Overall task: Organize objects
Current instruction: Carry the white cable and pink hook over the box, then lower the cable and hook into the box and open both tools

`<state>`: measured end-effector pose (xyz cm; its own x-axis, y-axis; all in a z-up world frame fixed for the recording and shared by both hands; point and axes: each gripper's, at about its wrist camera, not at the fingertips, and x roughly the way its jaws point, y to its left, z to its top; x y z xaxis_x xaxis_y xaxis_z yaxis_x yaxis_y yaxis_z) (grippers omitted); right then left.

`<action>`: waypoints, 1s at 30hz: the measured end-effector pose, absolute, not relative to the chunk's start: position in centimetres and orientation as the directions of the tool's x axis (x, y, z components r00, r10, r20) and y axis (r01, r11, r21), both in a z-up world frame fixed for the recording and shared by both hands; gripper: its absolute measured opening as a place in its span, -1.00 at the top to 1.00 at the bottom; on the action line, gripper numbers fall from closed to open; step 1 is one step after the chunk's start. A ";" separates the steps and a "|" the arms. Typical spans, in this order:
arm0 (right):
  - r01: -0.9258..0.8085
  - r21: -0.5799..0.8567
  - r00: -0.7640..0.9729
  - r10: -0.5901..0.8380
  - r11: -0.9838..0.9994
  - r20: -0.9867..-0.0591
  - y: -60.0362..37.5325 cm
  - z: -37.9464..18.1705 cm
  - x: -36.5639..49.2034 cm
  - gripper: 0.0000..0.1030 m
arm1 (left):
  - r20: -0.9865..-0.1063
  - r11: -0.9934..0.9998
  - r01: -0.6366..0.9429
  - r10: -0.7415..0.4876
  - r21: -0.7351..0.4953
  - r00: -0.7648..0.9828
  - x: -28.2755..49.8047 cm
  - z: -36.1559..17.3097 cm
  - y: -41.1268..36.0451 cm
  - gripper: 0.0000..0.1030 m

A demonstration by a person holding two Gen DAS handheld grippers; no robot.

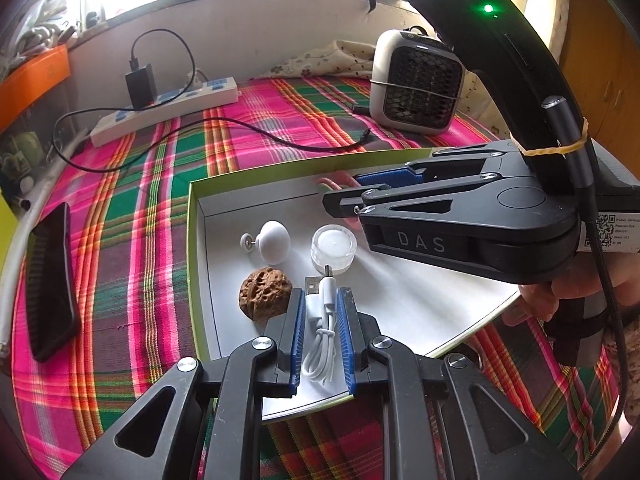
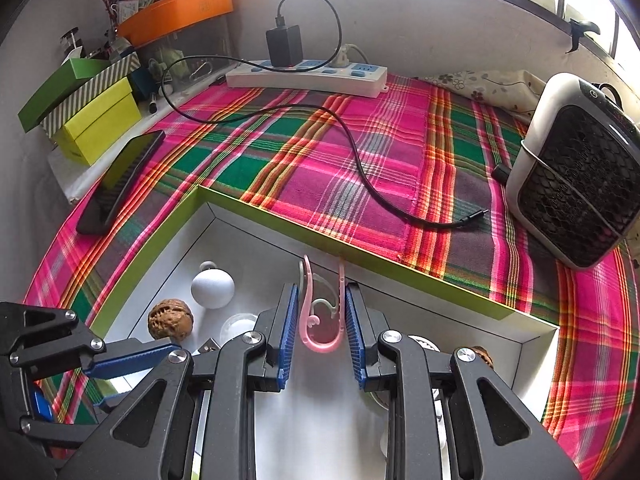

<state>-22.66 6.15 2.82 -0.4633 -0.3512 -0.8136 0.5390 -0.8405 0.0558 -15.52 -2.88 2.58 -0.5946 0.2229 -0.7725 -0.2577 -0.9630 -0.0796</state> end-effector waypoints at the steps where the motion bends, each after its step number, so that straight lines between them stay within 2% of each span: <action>1: 0.537 0.057 -0.461 -0.350 -0.841 -0.815 6.2 2.8 -22.7 0.52 | -0.773 -0.963 -0.256 0.221 -0.079 -0.595 -15.5 2.6 -2.9 0.72; 30: 0.525 0.052 -0.468 -0.339 -0.849 -0.816 6.2 2.8 -23.0 0.51 | -0.781 -0.964 -0.251 0.220 -0.084 -0.585 -15.9 2.4 -2.7 0.69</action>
<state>-22.95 6.20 2.75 -0.4675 -0.3391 -0.8164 0.5254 -0.8493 0.0518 -15.86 -2.69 2.40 -0.5846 0.2199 -0.7809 -0.2509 -0.9644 -0.0837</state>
